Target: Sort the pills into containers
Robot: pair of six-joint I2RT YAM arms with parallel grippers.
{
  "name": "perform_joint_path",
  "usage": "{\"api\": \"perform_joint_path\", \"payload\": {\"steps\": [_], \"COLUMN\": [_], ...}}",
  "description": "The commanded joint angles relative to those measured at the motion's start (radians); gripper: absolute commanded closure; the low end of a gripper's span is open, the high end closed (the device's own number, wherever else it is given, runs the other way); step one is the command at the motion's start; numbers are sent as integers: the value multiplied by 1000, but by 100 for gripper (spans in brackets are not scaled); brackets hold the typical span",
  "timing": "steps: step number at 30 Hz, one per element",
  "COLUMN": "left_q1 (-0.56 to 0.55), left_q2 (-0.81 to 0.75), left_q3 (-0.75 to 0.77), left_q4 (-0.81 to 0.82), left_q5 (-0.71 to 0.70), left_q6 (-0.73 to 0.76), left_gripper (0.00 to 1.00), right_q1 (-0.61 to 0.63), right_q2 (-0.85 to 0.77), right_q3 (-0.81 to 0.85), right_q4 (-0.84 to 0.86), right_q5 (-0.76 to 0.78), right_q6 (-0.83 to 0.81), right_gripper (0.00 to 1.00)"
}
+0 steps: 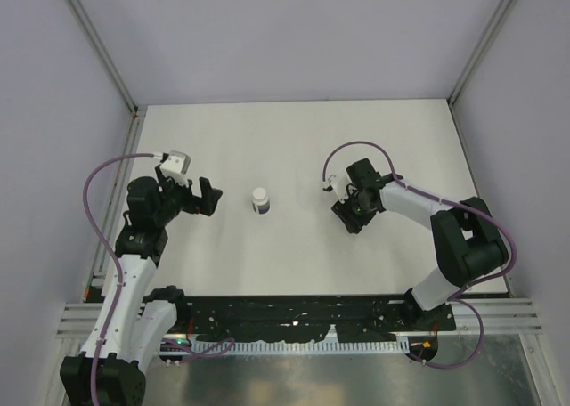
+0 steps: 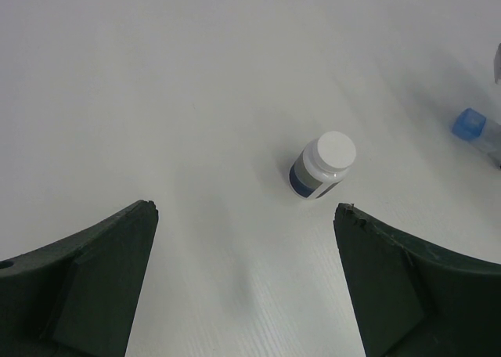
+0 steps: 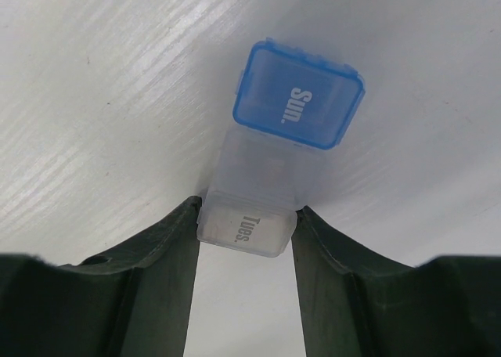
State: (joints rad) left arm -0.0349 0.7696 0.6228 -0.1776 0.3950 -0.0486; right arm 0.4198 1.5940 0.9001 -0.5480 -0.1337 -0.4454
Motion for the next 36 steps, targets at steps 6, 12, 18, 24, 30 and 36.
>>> {"api": "perform_joint_path", "payload": {"steps": [6, 12, 18, 24, 30, 36], "left_q1": [-39, -157, -304, -365, -399, -434], "left_q2": [-7, 57, 151, 241, 293, 342], "left_q3": [87, 185, 290, 330, 321, 328], "left_q4": [-23, -42, -42, -20, 56, 78], "left_q5": [224, 320, 459, 611, 696, 734], "left_q6": [45, 138, 222, 297, 294, 288], "left_gripper": [1, 1, 1, 1, 1, 3], "right_q1": [7, 72, 181, 264, 297, 306], "right_q2": [-160, -177, -166, -132, -124, -135], "right_q3": [158, 315, 469, 549, 559, 559], "right_q4": [-131, -257, -345, -440, -466, -469], "right_q5": [-205, -388, -501, -557, -557, -561], "right_q6": [-99, -148, -182, -216, -236, -242], "right_gripper": [78, 80, 80, 80, 80, 80]}}
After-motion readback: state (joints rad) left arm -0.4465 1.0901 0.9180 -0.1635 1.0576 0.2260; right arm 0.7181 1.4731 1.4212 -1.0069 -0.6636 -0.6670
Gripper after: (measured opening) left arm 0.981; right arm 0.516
